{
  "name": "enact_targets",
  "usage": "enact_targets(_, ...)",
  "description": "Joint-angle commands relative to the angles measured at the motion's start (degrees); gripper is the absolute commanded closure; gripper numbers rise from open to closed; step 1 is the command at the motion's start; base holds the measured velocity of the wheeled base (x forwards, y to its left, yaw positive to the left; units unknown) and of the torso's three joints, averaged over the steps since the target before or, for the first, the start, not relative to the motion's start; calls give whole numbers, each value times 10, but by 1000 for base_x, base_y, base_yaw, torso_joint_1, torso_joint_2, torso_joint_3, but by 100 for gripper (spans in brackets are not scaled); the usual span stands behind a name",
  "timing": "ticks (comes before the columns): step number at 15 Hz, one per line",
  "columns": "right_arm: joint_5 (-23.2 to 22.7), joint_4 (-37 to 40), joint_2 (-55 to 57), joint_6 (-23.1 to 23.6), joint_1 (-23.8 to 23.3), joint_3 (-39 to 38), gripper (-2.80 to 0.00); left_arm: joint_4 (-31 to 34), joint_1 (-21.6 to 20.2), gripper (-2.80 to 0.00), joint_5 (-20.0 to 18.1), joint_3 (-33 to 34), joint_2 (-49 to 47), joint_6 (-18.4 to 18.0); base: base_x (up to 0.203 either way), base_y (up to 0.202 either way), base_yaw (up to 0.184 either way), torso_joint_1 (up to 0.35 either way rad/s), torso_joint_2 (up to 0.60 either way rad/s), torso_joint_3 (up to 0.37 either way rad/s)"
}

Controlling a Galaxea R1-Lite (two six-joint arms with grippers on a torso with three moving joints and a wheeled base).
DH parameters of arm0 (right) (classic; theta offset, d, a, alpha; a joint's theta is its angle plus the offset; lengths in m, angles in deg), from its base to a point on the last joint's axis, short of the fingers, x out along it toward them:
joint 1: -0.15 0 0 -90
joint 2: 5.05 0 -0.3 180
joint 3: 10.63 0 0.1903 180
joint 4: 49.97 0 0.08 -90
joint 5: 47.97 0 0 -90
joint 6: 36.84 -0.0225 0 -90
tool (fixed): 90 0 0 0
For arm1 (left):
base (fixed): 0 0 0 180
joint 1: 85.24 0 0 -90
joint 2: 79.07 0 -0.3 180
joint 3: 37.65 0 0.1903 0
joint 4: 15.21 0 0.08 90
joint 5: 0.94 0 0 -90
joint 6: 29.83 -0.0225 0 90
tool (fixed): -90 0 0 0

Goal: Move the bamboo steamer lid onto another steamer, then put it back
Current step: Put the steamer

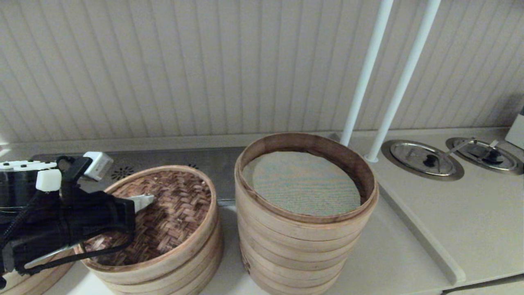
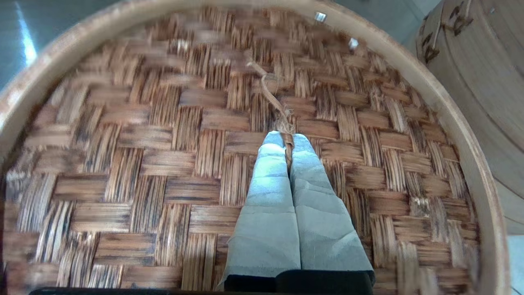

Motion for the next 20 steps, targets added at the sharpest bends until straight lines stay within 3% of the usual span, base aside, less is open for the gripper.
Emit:
enact_targets(1,0,0,0,0,0,-1,0,-9,0,0,-1,-2,-13,0,0,0,0,0,0,0)
enact_targets(16,1,0,0,0,0,-1,0,-10,0,0,-11,20,-5,3,0,0,0,0,0,0)
enact_targets(17,0,0,0,0,0,-1,0,-10,0,-280,-11,19,-5,3,0,0,0,0,0,0)
enact_targets(20,0,0,0,0,0,-1,0,-10,0,-280,-11,15,1,4,0,0,0,0,0,0)
